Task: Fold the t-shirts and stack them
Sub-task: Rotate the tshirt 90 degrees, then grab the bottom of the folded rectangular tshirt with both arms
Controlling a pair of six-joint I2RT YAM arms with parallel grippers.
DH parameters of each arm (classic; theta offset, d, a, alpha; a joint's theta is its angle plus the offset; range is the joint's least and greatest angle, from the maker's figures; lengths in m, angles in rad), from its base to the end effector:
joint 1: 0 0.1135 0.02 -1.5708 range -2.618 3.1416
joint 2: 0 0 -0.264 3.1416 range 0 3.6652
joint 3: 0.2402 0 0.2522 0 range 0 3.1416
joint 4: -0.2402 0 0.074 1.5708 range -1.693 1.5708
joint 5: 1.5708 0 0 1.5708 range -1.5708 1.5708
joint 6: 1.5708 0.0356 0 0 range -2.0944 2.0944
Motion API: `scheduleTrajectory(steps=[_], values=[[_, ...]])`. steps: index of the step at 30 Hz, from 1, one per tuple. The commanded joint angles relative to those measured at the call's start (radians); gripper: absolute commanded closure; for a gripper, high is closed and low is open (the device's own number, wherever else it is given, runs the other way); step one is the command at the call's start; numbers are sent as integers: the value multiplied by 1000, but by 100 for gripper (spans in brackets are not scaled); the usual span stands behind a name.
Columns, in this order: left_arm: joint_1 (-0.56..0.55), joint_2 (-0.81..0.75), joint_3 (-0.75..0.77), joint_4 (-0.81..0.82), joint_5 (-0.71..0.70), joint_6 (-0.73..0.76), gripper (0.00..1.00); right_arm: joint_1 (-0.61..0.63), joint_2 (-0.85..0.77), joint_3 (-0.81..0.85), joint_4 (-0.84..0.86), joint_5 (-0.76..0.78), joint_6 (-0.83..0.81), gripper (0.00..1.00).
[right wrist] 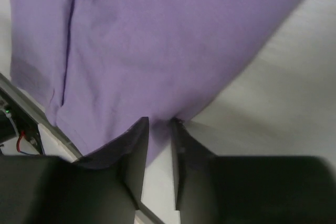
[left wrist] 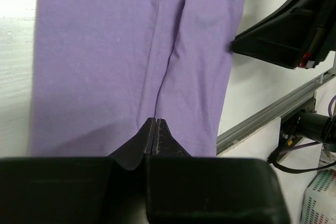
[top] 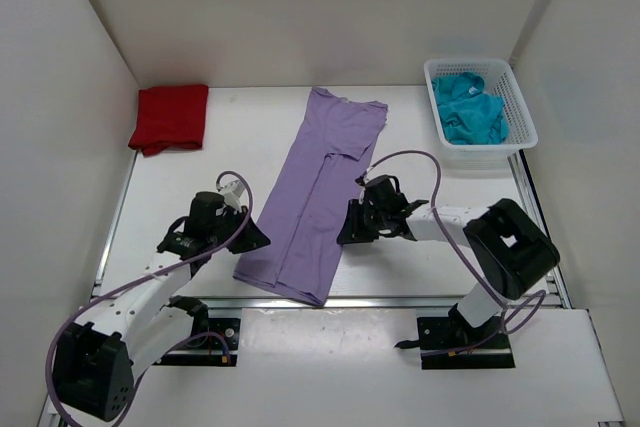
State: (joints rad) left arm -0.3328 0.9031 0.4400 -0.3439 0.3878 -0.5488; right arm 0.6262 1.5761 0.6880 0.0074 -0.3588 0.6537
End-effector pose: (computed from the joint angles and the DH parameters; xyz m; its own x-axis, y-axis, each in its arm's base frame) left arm 0.1624 -0.0704 0.1878 -0.8691 -0.2105 -0.4476 0.1129 0.7966 -0.5938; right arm 0.2283 0.1806 0.1425 -0.9399 0.0229 -0.3407 -0.1994 0.7731 0.6021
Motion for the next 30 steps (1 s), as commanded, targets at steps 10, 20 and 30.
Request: scheduleTrajectory(steps=[10, 20, 30], values=[[-119, 121, 17, 111, -4, -45, 100, -359, -134, -114, -7, -132, -124, 92], [-232, 197, 10, -15, -90, 27, 49, -364, -502, -315, -296, -123, -112, 58], [-302, 224, -64, 2, -33, -36, 35, -161, -768, -525, -247, -144, 155, 58]])
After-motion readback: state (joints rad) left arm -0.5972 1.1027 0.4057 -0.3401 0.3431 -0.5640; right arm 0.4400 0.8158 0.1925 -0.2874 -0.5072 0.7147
